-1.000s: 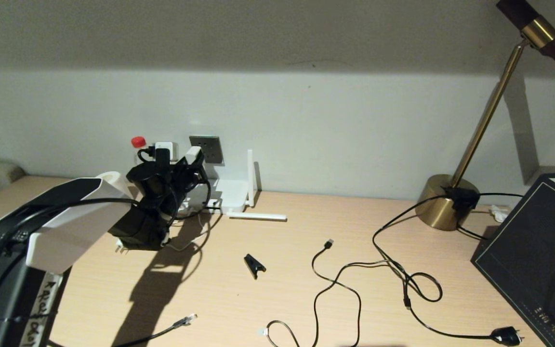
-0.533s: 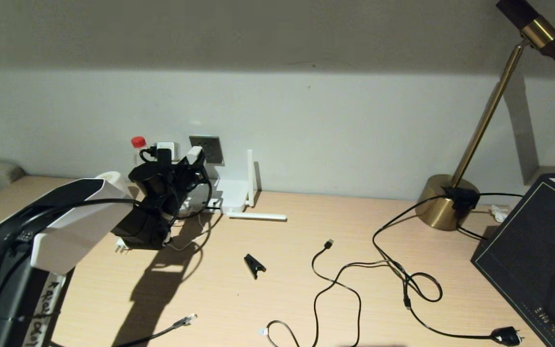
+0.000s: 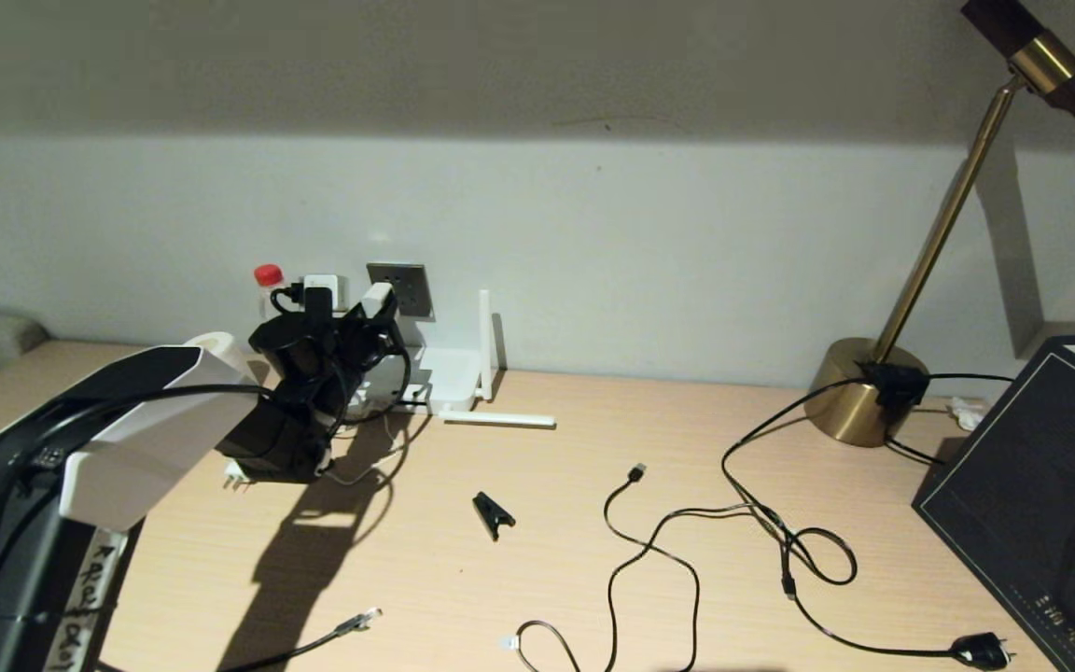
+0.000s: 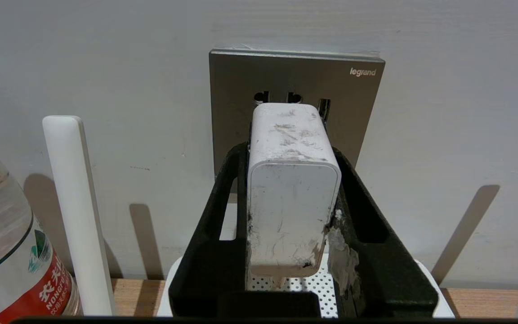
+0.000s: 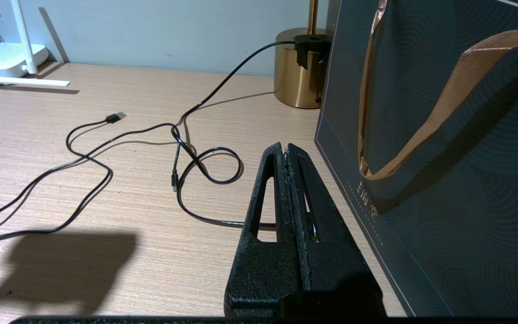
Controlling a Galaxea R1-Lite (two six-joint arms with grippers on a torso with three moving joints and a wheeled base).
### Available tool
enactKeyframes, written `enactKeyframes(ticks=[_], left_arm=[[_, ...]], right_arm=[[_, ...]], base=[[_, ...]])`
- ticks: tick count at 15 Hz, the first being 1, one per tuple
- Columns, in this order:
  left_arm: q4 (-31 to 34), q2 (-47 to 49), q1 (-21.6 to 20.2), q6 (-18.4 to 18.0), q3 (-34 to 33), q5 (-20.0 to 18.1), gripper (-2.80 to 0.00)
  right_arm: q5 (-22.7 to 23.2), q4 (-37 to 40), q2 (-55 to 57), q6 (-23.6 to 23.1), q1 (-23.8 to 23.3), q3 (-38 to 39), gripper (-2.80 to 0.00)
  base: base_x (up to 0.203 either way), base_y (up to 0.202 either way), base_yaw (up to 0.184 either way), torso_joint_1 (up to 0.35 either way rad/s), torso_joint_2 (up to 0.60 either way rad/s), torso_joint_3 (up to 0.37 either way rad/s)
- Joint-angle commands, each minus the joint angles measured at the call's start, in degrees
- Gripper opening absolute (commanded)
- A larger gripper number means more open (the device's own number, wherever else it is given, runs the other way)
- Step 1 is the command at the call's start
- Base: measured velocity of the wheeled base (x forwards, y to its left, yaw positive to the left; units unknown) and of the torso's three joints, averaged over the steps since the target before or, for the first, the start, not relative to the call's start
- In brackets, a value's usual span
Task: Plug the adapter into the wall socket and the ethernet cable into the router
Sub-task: Plug plug into socket
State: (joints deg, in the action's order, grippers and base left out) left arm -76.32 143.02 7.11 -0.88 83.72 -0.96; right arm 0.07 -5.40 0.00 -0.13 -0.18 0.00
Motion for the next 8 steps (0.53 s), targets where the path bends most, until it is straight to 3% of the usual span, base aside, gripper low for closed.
enactKeyframes(ticks=[1, 8], left_arm=[[0.0, 0.1, 0.0, 0.0, 0.6, 0.1, -2.8], [0.4, 0.1, -0.1, 0.0, 0.7, 0.1, -2.8]], right_arm=[[0.0, 0.0, 0.1, -0.1, 0.0, 2.0, -2.8], [0.0, 0.0, 0.1, -0.1, 0.0, 2.0, -2.8]], base=[[0.0, 0.0, 0.0, 0.0, 0.0, 0.0], [0.0, 0.0, 0.0, 0.0, 0.0, 0.0]])
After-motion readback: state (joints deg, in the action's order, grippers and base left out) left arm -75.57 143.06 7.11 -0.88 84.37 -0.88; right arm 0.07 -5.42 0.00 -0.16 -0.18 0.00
